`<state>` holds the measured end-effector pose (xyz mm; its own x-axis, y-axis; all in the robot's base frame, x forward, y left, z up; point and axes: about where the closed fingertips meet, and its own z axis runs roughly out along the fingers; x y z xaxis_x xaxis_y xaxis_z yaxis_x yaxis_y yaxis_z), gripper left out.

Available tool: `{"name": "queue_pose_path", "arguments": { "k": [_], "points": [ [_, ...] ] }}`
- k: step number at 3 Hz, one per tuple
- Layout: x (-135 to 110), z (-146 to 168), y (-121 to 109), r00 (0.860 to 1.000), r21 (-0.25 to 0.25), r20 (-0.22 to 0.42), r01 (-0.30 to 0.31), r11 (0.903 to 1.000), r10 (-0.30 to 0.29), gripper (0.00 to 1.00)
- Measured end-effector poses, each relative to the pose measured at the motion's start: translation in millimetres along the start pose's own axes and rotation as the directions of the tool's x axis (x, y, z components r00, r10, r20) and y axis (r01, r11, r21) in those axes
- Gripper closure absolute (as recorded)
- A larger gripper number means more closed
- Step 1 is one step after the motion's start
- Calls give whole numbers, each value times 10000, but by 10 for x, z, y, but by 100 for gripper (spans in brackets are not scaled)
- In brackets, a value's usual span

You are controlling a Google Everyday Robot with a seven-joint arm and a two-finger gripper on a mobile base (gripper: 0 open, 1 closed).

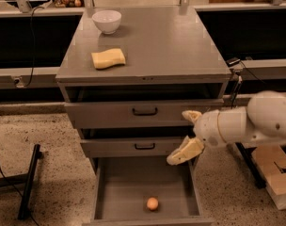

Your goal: Pick orange from bottom drawer and place on counter

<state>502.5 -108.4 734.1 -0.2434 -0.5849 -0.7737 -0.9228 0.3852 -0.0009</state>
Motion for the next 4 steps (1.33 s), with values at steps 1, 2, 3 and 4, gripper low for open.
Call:
{"name": "queue_pose_path", "arguments": {
  "k": [1,2,3,4],
  "points": [
    [52,91,-92,9925,470,1214,-169,9988,111,0],
    [175,316,-36,9938,154,1113,38,9999,-55,0],
    [475,636,263,9822,585,806,1652,9845,-1696,0],
    [424,639,185,9802,780,821,1742,9816,-1804,0]
  ]
}}
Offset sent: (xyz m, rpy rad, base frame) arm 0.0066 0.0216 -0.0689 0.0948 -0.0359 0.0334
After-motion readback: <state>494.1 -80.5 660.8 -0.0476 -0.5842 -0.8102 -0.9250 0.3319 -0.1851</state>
